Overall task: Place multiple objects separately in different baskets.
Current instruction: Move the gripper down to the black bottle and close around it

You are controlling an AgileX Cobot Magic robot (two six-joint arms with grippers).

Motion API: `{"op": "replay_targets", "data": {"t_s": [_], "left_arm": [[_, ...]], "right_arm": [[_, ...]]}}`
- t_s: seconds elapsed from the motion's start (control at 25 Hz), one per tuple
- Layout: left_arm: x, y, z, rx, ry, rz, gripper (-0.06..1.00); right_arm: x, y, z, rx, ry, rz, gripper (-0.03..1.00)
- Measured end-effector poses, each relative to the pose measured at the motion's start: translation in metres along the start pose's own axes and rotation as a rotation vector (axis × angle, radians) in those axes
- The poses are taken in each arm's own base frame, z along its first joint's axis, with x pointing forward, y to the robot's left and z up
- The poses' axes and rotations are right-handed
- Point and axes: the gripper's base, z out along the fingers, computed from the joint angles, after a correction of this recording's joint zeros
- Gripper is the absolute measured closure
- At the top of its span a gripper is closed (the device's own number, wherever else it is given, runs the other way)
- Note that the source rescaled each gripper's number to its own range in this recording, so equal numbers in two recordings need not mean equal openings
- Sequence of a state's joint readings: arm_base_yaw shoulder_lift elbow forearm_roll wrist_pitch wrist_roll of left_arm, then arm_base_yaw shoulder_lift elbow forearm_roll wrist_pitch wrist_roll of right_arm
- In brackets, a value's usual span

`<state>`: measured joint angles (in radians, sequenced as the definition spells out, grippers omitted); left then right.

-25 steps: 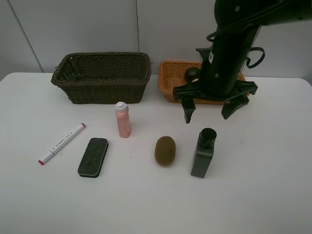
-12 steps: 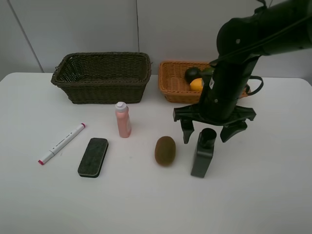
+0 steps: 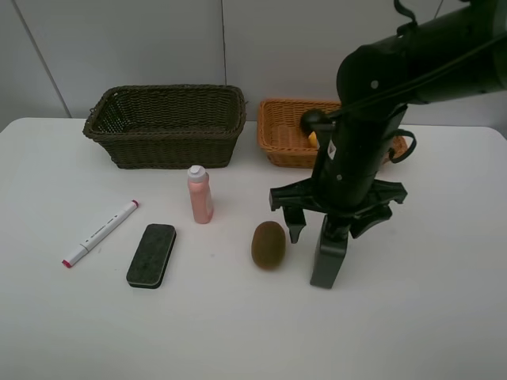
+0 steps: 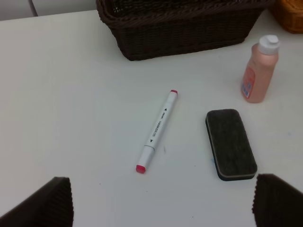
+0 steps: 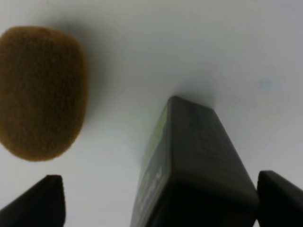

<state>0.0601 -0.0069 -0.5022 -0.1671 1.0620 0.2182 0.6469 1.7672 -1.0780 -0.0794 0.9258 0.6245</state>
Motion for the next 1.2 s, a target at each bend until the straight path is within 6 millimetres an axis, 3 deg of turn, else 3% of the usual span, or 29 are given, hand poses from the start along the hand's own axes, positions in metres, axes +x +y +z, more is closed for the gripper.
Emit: {"op": "replay_targets", "data": {"t_s": [0.24, 0.72, 0.84, 1.04, 1.2], "left_arm": [[0.000, 0.000, 0.000, 0.000, 0.000, 0.000, -0.06], [0.000, 0.000, 0.000, 0.000, 0.000, 0.000, -0.06], [0.000, 0.000, 0.000, 0.000, 0.000, 0.000, -0.06], [0.000, 0.000, 0.000, 0.000, 0.000, 0.000, -0.06], [0.000, 0.000, 0.000, 0.000, 0.000, 0.000, -0.06]], "right_arm": [[0.009, -0.005, 0.014, 0.002, 0.007, 0.001, 0.03], [0.007, -0.003, 0.014, -0.012, -0.013, 0.000, 0.07], [0.007, -0.003, 0.014, -0.013, -0.014, 0.001, 0.29], [0.007, -0.002, 0.014, -0.029, -0.016, 0.012, 0.97], [0.007, -0.002, 0.014, -0.031, -0.016, 0.012, 0.96]]}}
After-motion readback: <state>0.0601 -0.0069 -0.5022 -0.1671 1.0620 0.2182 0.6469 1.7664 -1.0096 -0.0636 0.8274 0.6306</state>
